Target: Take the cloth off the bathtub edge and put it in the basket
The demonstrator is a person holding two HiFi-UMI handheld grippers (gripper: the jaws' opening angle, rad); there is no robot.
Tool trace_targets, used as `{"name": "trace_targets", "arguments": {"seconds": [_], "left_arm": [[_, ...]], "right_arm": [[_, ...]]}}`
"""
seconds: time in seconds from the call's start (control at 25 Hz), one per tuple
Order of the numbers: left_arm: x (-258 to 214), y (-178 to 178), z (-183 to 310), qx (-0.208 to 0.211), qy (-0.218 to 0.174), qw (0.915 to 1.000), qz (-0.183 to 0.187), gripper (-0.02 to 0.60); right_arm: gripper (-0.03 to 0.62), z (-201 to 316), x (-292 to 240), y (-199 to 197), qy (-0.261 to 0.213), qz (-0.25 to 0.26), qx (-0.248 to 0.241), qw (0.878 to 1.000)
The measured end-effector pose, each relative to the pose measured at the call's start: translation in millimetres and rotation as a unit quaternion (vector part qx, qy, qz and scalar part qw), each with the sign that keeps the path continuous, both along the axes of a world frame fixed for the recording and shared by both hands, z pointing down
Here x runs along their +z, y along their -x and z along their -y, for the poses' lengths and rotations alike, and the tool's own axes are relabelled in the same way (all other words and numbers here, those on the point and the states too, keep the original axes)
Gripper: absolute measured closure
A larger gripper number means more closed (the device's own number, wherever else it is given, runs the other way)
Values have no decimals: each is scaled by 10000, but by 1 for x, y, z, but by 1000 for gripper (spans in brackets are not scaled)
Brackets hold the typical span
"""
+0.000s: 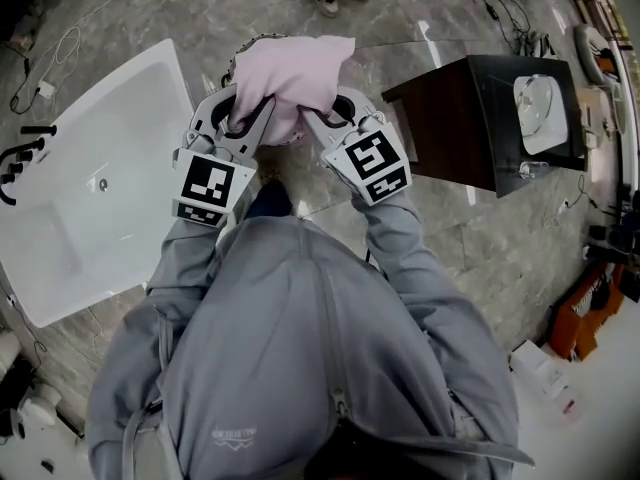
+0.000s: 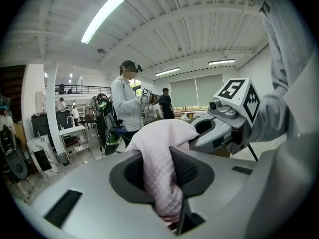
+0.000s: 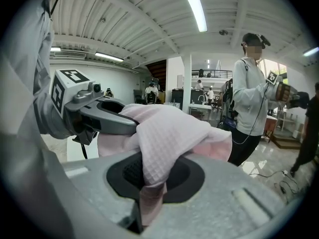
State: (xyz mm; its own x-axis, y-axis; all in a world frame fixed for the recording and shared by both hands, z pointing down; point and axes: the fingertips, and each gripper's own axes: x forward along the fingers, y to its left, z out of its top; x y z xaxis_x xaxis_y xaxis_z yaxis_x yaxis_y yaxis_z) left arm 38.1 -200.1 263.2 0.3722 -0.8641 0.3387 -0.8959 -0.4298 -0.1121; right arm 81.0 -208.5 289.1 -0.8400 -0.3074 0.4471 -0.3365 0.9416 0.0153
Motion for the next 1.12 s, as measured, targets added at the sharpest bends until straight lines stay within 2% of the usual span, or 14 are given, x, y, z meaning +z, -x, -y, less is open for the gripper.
{"name": "trace_targets", "arguments": {"seconds": [0.28,0.56,1.12], "left_arm": [[13,8,36,7,84,10000,16,489],[34,18,53,-173,283,9994,-14,489],[109,37,69,-401,862,9954,-96,488]], "right_arm": [[546,35,13,8,61,-21,-7,10000],[546,55,34,17,206,-181,-197,9994],[546,69,109,35,744,-498,-469,9949]]}}
